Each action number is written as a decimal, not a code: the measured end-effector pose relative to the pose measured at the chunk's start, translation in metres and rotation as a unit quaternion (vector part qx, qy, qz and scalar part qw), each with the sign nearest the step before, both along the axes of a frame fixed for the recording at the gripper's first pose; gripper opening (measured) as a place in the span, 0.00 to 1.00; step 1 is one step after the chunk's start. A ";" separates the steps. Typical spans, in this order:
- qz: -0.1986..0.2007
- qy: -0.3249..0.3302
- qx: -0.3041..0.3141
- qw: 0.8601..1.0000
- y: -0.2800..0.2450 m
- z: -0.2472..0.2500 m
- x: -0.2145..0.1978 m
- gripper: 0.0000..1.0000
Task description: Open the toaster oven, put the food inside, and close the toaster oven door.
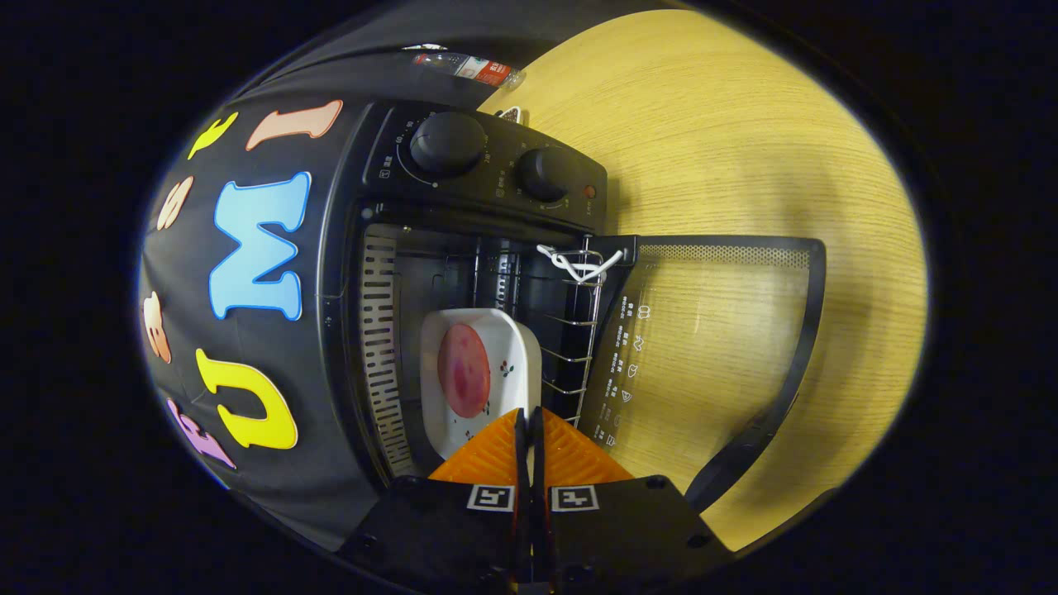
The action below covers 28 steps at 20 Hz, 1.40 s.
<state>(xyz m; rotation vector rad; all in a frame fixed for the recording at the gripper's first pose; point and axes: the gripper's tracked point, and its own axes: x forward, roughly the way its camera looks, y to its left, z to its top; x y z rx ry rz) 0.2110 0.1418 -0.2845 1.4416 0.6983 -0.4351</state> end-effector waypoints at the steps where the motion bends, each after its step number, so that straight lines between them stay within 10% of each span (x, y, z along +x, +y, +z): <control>1: -0.008 -0.004 0.005 1.000 0.000 0.000 0.004 0.02; 10: -0.022 -0.027 0.024 0.999 0.000 0.013 0.013 0.14; 13: -0.009 -0.047 0.011 0.999 -0.002 0.026 0.006 0.70; 17: 0.032 -0.045 -0.018 0.998 -0.001 0.030 -0.014 0.97; 28: 0.235 -0.081 -0.180 0.952 0.013 0.042 -0.089 0.98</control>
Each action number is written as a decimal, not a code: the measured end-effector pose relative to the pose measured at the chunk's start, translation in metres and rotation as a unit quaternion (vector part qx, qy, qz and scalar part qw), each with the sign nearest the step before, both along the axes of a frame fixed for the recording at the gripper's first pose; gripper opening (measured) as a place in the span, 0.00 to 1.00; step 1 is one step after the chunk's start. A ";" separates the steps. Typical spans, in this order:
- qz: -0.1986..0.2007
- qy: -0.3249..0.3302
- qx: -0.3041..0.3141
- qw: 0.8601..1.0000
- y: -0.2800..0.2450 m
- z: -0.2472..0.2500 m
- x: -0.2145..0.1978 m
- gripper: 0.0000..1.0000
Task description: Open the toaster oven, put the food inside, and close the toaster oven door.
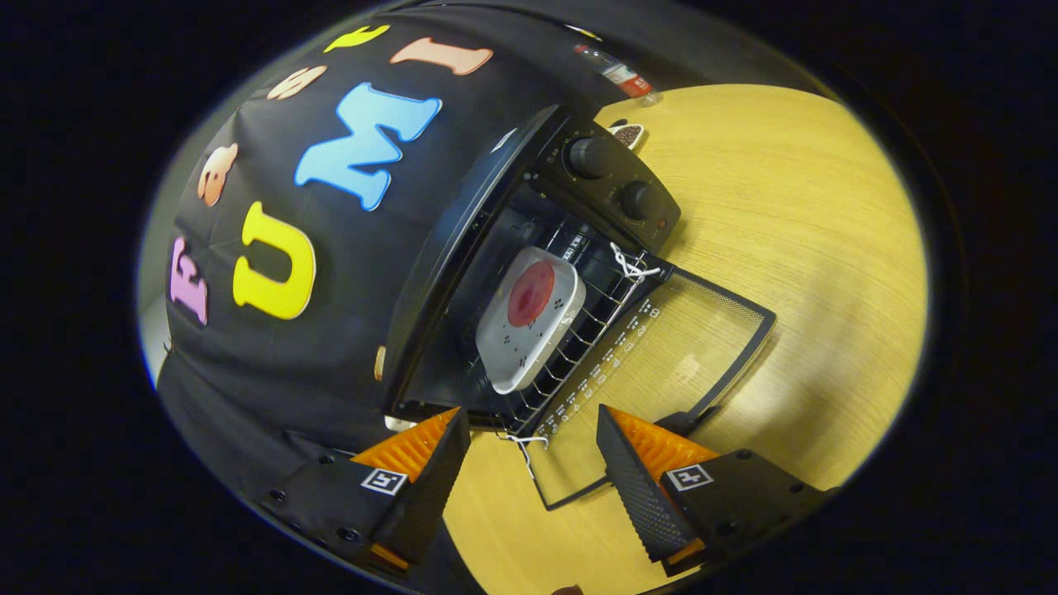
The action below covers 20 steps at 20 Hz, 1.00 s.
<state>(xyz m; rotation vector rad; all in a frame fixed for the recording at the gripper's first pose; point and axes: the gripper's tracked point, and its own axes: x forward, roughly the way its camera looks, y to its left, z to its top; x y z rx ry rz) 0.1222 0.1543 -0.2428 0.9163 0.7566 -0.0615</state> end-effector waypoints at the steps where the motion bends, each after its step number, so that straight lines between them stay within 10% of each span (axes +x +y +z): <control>1: 0.014 -0.004 -0.020 1.000 -0.001 -0.001 -0.006 0.98; 20: 0.238 0.035 -0.308 0.921 -0.017 -0.063 -0.065 0.98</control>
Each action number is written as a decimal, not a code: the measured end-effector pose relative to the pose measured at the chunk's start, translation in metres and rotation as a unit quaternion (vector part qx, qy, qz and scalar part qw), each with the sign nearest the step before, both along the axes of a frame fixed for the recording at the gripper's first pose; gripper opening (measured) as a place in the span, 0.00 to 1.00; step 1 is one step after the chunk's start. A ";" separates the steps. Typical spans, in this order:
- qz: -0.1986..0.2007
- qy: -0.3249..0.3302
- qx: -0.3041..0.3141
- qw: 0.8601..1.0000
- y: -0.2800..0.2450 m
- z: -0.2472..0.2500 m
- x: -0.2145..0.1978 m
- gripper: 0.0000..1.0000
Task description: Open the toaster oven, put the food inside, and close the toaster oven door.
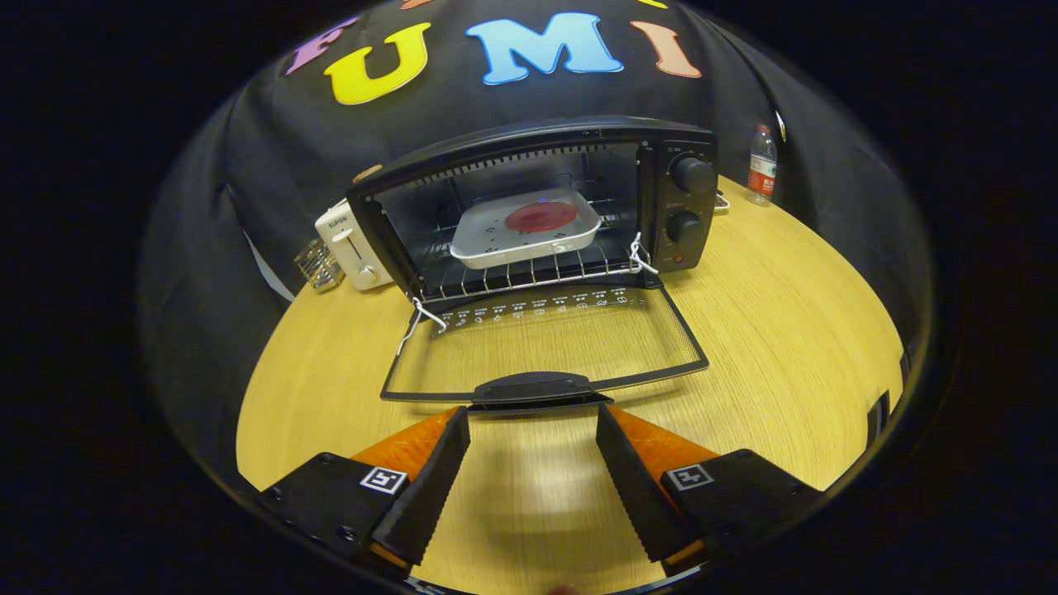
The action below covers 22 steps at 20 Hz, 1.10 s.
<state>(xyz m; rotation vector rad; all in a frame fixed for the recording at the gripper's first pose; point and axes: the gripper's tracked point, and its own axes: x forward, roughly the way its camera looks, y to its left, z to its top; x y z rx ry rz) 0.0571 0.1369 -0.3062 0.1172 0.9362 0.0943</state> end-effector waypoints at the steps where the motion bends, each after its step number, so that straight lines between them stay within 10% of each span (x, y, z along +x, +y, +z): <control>1: 0.004 0.008 -0.007 1.000 0.000 -0.005 -0.001 0.98; 22: 0.004 0.027 -0.063 0.998 -0.007 -0.028 0.011 0.95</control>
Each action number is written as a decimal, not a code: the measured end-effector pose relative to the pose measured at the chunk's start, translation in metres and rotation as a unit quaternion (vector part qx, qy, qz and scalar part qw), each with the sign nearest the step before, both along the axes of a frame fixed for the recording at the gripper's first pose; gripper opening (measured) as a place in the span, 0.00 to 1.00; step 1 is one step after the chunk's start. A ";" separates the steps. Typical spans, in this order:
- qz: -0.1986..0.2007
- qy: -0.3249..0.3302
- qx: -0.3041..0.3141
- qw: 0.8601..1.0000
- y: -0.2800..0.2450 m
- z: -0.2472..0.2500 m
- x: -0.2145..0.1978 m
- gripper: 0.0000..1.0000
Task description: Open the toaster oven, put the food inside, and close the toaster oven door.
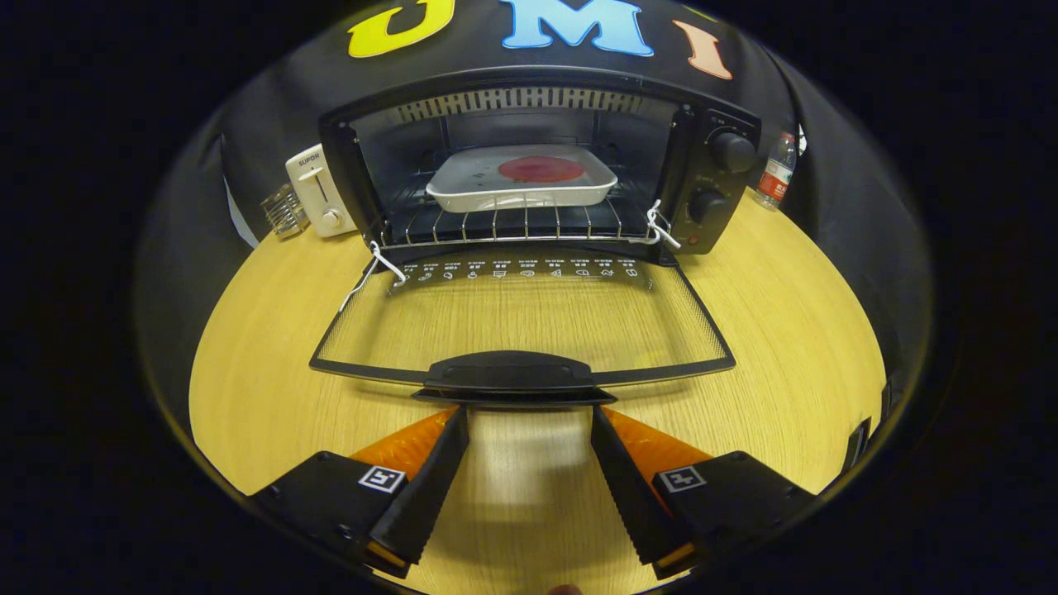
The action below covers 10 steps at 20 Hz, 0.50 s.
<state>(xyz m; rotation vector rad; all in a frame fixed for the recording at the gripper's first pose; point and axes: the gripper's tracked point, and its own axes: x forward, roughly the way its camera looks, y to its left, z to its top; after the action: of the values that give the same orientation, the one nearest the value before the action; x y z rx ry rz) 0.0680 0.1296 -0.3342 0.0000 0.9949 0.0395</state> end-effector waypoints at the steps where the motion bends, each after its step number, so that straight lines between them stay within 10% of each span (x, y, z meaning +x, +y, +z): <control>1: 0.003 -0.011 -0.004 1.000 0.000 0.006 -0.002 0.95; 10: -0.008 -0.068 0.010 0.998 0.002 0.050 0.000 0.95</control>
<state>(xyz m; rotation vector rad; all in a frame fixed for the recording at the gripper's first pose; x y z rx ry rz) 0.0679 0.1316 -0.2843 0.0228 0.8588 0.0336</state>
